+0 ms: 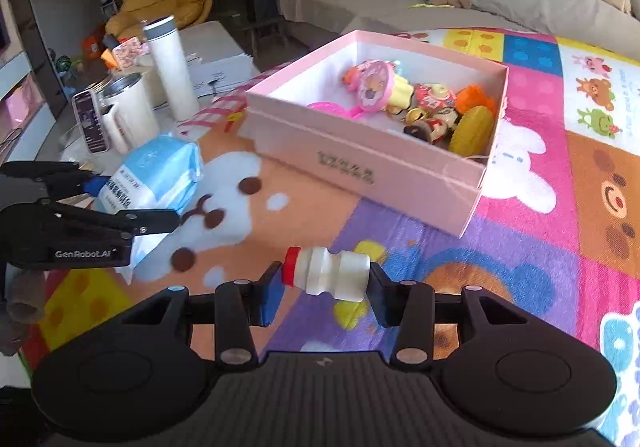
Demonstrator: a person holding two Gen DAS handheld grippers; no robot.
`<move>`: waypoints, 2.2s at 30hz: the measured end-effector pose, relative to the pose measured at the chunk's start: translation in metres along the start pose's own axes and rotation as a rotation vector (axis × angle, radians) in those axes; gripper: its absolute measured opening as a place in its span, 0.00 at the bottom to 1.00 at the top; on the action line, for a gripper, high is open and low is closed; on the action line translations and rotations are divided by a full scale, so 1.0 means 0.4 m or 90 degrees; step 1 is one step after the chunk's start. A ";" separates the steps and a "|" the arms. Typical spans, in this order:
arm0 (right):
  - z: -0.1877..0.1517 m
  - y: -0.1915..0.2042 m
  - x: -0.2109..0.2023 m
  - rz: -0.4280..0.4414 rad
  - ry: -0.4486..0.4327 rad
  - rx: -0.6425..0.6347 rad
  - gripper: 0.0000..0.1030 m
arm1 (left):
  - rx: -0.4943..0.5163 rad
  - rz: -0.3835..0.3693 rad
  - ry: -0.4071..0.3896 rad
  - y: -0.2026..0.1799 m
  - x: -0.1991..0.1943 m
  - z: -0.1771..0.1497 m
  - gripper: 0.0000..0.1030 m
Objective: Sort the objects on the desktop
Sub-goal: 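Carry the bottle into the box and open the right gripper while the left carries the wipes, then lower the wet-wipes pack into the pink box and open the left gripper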
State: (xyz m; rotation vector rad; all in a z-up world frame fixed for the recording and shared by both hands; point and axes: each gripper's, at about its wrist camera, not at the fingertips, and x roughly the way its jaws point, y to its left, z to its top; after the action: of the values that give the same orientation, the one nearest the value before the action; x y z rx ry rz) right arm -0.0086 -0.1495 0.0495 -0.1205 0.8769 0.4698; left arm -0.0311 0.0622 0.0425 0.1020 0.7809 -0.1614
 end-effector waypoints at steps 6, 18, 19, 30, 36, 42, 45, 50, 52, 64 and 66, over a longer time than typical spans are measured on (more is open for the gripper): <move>-0.077 0.105 -0.116 0.017 0.001 -0.074 0.43 | 0.037 -0.031 -0.058 -0.053 -0.140 -0.047 0.64; -0.039 0.153 -0.270 -0.076 -0.121 -0.095 0.43 | 0.038 -0.038 -0.169 -0.066 -0.223 0.054 0.64; -0.027 0.150 -0.279 -0.083 -0.131 -0.096 0.43 | 0.038 -0.040 -0.177 -0.067 -0.219 0.073 0.64; 0.148 -0.008 -0.216 -0.136 -0.175 -0.045 0.43 | 0.019 -0.103 -0.178 -0.073 -0.007 0.329 0.64; 0.250 -0.121 -0.055 -0.152 -0.143 -0.017 0.43 | 0.006 -0.140 -0.125 -0.080 0.188 0.436 0.64; 0.284 -0.182 0.098 -0.167 -0.120 -0.017 0.44 | 0.009 -0.131 -0.108 -0.062 0.273 0.440 0.81; 0.266 -0.196 0.117 -0.151 -0.116 -0.006 0.49 | 0.029 -0.096 -0.132 -0.054 0.236 0.392 0.89; 0.244 -0.201 0.112 -0.146 -0.131 0.008 0.50 | 0.015 -0.065 -0.133 -0.033 0.174 0.301 0.93; 0.247 -0.196 0.107 -0.144 -0.136 0.010 0.50 | -0.008 -0.057 -0.121 -0.016 0.152 0.261 0.94; 0.329 -0.123 0.197 -0.121 -0.113 0.001 0.39 | -0.072 -0.031 -0.051 0.001 0.127 0.085 0.98; 0.351 -0.110 0.218 -0.126 -0.107 -0.017 0.40 | -0.074 -0.035 -0.044 0.000 0.129 0.073 0.99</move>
State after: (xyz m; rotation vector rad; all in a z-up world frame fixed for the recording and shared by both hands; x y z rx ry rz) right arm 0.1583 -0.1177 0.0688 -0.1876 0.6859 0.3016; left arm 0.0252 0.0522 0.0265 -0.0342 0.7236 -0.1700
